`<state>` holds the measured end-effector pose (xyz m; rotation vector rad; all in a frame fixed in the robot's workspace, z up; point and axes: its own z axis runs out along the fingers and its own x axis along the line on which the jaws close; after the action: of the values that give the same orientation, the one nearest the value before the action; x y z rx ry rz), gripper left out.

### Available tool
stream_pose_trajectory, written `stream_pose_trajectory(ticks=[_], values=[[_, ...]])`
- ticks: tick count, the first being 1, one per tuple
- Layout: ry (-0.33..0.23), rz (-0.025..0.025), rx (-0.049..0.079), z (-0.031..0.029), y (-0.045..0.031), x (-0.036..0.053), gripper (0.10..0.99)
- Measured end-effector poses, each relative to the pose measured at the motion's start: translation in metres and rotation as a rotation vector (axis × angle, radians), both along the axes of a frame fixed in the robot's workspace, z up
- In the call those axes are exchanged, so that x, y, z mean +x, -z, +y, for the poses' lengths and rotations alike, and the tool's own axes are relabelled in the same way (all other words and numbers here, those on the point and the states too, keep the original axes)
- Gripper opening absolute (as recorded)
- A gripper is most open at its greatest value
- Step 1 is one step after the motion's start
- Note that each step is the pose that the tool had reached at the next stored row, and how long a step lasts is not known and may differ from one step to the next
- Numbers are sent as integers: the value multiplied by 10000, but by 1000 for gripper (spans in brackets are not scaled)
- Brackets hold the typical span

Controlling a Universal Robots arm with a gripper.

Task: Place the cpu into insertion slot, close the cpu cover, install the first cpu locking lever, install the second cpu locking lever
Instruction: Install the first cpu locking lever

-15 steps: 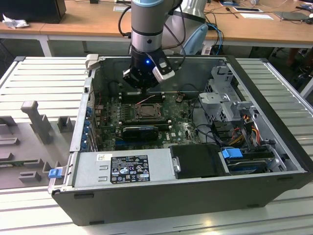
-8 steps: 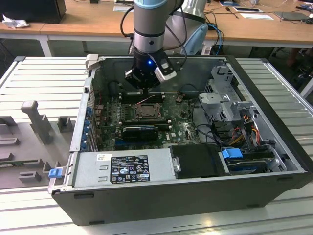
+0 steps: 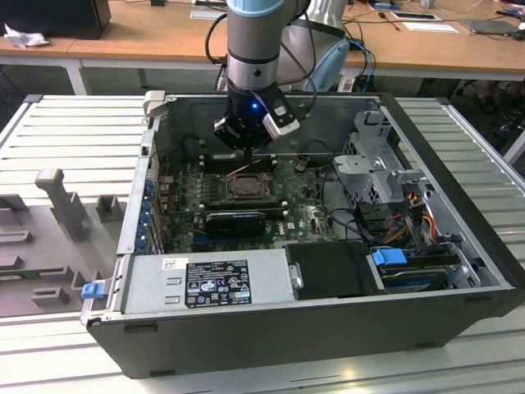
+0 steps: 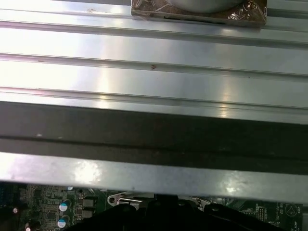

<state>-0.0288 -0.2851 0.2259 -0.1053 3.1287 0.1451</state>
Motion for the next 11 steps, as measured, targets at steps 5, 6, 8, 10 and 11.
stream_pose_trajectory(ticks=[5, 6, 8, 10, 11], values=[[3, 0, 0, 0, 17, 25, 106], [2, 0, 0, 0, 18, 26, 106], [2, -2, 3, 0, 24, 30, 106], [0, 0, 0, 0, 35, 34, 106], [1, 0, 1, 0, 43, 36, 106]])
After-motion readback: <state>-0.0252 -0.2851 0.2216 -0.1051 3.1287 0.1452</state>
